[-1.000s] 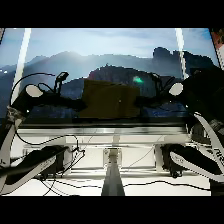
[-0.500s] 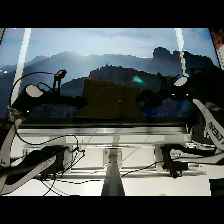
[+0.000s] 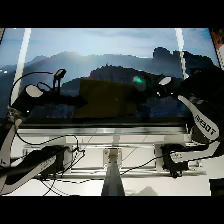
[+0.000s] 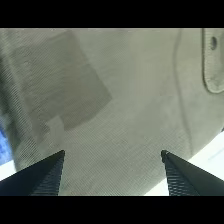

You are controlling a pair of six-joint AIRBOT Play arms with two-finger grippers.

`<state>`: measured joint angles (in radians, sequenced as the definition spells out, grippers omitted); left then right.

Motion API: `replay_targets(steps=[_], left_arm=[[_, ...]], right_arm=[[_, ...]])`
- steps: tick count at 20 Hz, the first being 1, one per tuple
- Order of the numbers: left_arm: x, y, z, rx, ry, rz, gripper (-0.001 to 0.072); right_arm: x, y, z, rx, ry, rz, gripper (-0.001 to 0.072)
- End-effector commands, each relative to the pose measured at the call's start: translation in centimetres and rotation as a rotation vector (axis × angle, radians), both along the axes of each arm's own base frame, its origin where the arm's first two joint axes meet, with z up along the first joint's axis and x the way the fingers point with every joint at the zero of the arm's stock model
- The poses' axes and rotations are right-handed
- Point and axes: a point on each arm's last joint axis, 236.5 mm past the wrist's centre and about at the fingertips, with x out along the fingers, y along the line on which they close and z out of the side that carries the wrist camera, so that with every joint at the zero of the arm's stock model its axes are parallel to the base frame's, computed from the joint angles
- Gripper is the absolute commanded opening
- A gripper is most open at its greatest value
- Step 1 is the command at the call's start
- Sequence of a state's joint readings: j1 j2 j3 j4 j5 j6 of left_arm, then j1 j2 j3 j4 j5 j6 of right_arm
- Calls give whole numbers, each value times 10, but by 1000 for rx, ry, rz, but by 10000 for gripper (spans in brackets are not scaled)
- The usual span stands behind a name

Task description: Fold the clothes and pants, and hang the long-sleeved shirts on hangers.

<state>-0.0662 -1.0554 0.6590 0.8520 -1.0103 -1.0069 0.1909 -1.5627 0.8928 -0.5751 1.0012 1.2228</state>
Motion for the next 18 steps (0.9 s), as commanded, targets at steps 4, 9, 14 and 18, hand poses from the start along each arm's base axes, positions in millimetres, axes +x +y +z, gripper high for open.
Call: replay_targets(steps=[4,9,14,18], left_arm=[[36,12,25,54,-136,22,712],[59,21,63,107,-261,4,709],[65,28,120,142,-434,1,672],[61,40,173,190,-615,27,563]], right_arm=[[72,-21,83,-96,-298,87,30],[112,-151,207,-226,-430,-186,31],[56,-341,309,-573,-530,-641,30],[-55,-451,323,-882,-359,-936,30]])
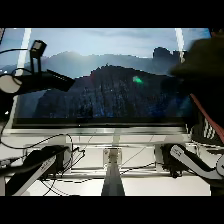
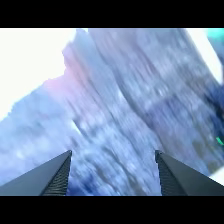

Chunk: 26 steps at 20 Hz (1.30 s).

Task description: Fold the clothes and pants, and hang the long-sleeved shirts on hangers.

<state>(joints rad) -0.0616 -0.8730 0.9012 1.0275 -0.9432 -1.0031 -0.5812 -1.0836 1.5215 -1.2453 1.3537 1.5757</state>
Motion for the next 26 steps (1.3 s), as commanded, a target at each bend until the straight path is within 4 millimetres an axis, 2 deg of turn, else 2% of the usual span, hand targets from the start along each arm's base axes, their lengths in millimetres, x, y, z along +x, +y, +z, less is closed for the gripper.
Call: replay_targets(steps=[1,3,5,6,7,8,9,10,11,13,14,15,16,18,21,24,26], left_arm=[[-3,11,50,30,-175,29,563],[-6,14,76,20,-265,50,564],[-9,15,90,15,-312,60,564],[-11,15,93,14,-322,60,564],[-11,16,94,14,-325,61,564],[-11,16,94,14,-325,61,564],[-11,15,94,14,-324,60,564],[-11,15,94,14,-324,60,564],[-11,15,94,14,-323,60,564],[-11,15,94,14,-324,60,564],[-11,15,94,14,-323,60,564],[-11,15,94,14,-323,60,564],[-11,15,94,14,-323,60,564],[-11,15,94,14,-323,60,564],[-11,15,94,14,-323,60,564],[-11,15,94,14,-323,60,564],[-11,15,94,14,-323,60,564]], right_arm=[[-111,-88,8,-111,153,-381,30],[-152,-101,-9,-31,253,-518,30],[-175,-112,-21,-2,295,-595,32],[-181,-118,-23,2,293,-624,105],[-184,-122,-22,10,280,-659,307],[-183,-126,-21,14,262,-684,537],[-180,-127,-19,9,245,-682,610],[-169,-126,-16,16,206,-655,592],[-148,-118,-10,11,155,-562,499],[-97,-87,4,-10,43,-315,466],[-73,-68,14,-28,-14,-198,343],[-50,-45,22,-30,-68,-89,132],[-34,-23,29,-21,-108,-10,35],[-9,20,37,-23,-153,128,30],[8,91,37,-85,-157,397,30],[12,161,36,-98,-169,613,30],[8,198,36,-107,-178,732,30]])
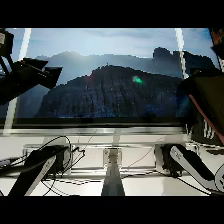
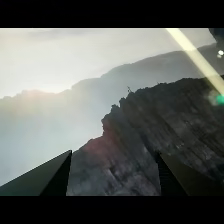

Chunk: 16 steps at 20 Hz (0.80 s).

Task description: Fold the clothes and pants, and hang the long-sleeved shirts on hangers.

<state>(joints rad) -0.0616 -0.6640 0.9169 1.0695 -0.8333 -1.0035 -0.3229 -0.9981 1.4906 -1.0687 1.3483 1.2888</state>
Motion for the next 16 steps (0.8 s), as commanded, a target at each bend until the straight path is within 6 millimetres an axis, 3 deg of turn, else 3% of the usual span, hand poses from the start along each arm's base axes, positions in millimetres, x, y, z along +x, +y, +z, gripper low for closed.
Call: replay_targets(steps=[1,4,8,16], left_arm=[[0,0,1,0,-2,0,564],[0,0,1,0,-2,0,564],[0,0,1,0,-2,0,564],[0,0,1,0,-2,0,564]], right_arm=[[-6,78,2,-38,-32,257,30],[-15,110,-7,-146,-31,379,29],[-10,113,-12,-313,-57,396,29],[-9,115,-10,-314,-70,396,30]])
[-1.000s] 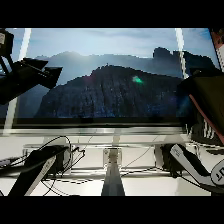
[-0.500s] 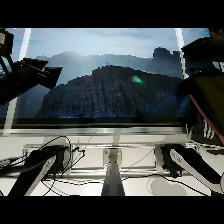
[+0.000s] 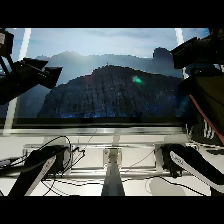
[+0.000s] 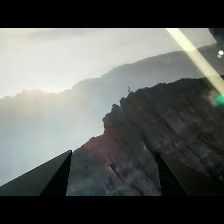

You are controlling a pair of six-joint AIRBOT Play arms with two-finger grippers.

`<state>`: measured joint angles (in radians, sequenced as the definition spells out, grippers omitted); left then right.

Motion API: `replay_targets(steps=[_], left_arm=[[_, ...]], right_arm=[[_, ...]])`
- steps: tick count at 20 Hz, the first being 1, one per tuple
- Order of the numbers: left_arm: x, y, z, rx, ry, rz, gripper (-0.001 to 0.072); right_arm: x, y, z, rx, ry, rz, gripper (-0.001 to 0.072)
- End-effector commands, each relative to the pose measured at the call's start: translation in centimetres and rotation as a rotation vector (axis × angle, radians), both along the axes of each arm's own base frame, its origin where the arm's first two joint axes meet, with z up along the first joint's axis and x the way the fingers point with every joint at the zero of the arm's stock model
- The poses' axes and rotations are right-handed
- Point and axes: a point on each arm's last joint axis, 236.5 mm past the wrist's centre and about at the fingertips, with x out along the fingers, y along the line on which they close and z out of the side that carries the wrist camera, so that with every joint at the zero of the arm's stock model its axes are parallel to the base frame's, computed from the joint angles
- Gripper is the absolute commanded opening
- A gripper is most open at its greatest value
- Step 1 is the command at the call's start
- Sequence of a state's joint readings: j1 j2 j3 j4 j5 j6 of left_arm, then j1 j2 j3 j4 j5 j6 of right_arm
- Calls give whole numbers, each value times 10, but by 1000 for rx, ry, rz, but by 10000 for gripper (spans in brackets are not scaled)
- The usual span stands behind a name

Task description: Fold the clothes and pants, and hang the long-sleeved shirts on hangers.

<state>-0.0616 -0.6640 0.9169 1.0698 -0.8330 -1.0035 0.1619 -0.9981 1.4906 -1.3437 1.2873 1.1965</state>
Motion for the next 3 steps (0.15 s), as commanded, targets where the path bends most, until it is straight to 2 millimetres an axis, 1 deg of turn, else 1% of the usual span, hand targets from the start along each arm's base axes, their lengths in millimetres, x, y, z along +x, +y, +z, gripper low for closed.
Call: replay_targets(steps=[1,3], left_arm=[[0,0,1,0,-2,0,564],[0,0,1,0,-2,0,564]], right_arm=[[0,0,0,-13,-6,1,30],[1,0,0,-12,-6,1,31]])
